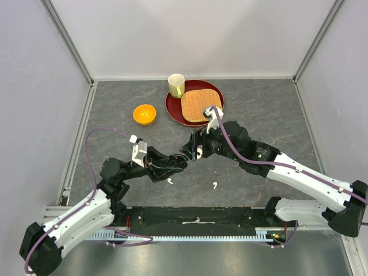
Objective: Insert the wireless bluetooth earbuds into the charging case
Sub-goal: Close the charging case.
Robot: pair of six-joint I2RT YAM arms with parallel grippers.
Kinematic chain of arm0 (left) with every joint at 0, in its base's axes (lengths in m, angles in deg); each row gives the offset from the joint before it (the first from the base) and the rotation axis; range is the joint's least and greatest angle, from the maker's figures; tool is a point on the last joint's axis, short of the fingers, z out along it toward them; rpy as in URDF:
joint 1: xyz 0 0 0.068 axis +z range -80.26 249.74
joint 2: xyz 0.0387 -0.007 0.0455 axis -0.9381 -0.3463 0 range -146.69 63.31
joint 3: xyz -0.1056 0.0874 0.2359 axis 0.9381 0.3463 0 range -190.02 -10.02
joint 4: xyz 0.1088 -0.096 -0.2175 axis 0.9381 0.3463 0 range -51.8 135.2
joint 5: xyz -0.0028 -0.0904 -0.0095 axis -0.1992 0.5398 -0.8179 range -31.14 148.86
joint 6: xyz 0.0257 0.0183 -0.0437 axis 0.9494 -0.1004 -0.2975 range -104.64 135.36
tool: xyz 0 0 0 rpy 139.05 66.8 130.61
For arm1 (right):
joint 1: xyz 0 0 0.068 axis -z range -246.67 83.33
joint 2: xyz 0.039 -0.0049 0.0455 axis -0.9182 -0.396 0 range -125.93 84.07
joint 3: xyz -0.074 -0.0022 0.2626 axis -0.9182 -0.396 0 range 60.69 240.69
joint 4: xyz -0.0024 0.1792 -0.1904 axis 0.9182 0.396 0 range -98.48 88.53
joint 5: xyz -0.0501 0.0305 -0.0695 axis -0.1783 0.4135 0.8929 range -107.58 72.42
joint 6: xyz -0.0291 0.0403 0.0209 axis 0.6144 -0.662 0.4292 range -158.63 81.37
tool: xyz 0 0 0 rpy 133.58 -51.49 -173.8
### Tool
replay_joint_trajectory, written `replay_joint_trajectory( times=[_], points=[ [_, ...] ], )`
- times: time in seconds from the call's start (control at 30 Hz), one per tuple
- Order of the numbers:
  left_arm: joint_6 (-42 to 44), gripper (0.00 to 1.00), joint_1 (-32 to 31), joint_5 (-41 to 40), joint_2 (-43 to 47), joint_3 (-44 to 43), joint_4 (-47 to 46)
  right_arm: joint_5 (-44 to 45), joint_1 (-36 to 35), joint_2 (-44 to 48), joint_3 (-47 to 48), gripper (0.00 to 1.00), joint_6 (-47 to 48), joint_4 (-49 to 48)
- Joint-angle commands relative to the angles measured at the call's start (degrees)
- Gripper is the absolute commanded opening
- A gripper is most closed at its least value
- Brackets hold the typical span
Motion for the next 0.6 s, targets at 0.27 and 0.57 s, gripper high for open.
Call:
replay_joint_trajectory(
  times=[0.27,0.57],
  points=[
    [2.01,0.02,-0.14,-3.30,-0.52,0.06,-0.72,-7.05,0.02,-0.22,-2.83,0.89,-1.00,-2.56],
    [-1.41,0.02,-0.14,-9.53,-0.96,-1.16,3.58,0.37,-0.06,2.40,-6.26,0.89,-3.71,-3.09]
  ],
)
